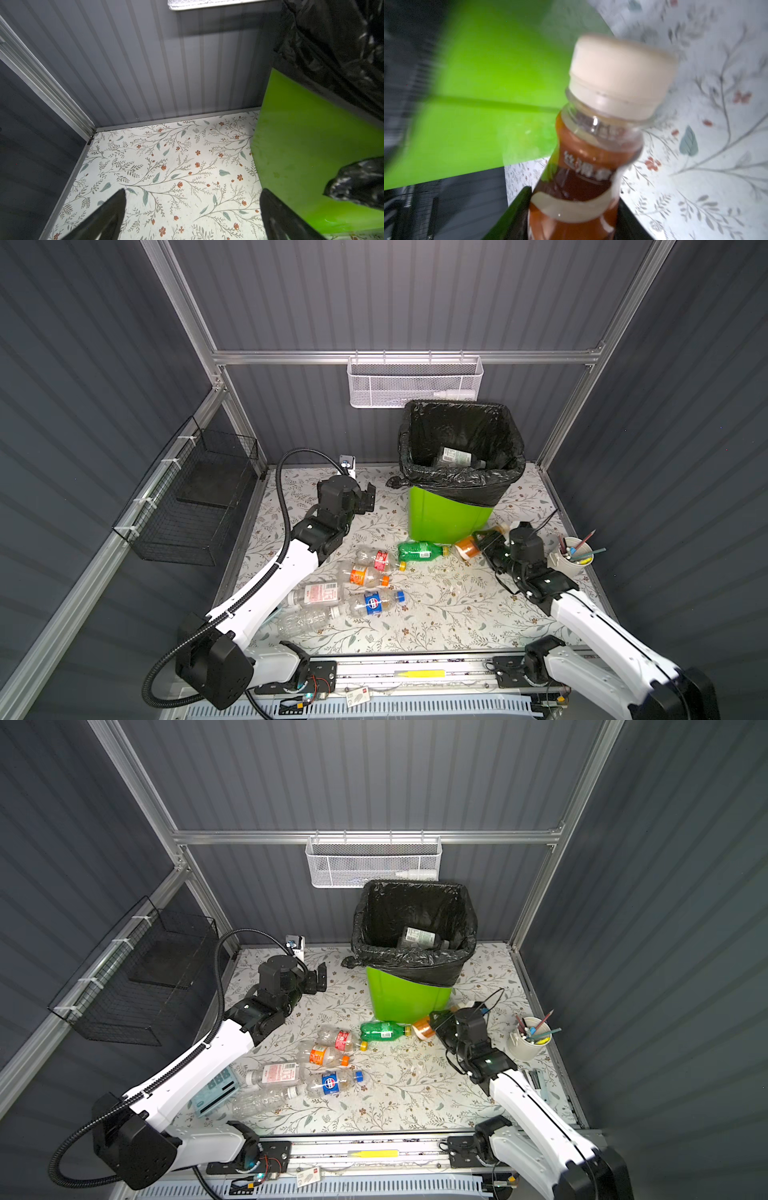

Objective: Throw the plastic bottles in the bin
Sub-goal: 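Lift the Nescafe bottle with the right gripper and drop it into the bin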

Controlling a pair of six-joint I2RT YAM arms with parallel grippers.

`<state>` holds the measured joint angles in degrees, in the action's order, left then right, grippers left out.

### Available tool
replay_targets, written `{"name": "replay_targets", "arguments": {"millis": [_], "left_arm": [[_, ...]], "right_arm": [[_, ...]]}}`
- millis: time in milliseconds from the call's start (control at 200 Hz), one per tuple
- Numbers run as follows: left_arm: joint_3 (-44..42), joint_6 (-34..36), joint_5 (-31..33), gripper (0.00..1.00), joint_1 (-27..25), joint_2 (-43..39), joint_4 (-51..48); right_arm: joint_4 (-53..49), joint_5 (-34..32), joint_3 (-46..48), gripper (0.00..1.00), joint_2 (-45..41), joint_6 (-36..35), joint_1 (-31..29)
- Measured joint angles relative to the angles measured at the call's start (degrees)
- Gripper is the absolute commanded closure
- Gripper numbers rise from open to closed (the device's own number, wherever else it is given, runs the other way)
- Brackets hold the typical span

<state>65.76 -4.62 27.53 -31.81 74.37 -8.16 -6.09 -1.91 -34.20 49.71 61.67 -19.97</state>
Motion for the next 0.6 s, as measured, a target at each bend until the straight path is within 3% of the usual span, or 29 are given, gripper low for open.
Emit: {"name": "replay_targets", "arguments": {"millis": [140,315,450,600], "left_arm": [[-1.8,-0.7,0.0,0.00,0.3,0.2,0.0],[-2.8,-1.2,-0.2,0.00,0.7,1.7,-0.2],[-3.7,-1.2,-1.2,0.00,0.7,2.4,-0.6],[-5.5,-1.0,-3.3,0.00,0.7,2.4,-1.3]], "right_arm": [[-6.0,-10.7,-11.8,0.46,-9.3,-12.9,0.2],[-4.2,-20.6,-25.2,0.45,-14.0,-31.8,1.4],[0.2,-20.4,-36.7,0.44,-10.0,-44.0,1.6],[5.2,-15.5,-46.0,0.41,-2.1,-51.0,1.6]]}}
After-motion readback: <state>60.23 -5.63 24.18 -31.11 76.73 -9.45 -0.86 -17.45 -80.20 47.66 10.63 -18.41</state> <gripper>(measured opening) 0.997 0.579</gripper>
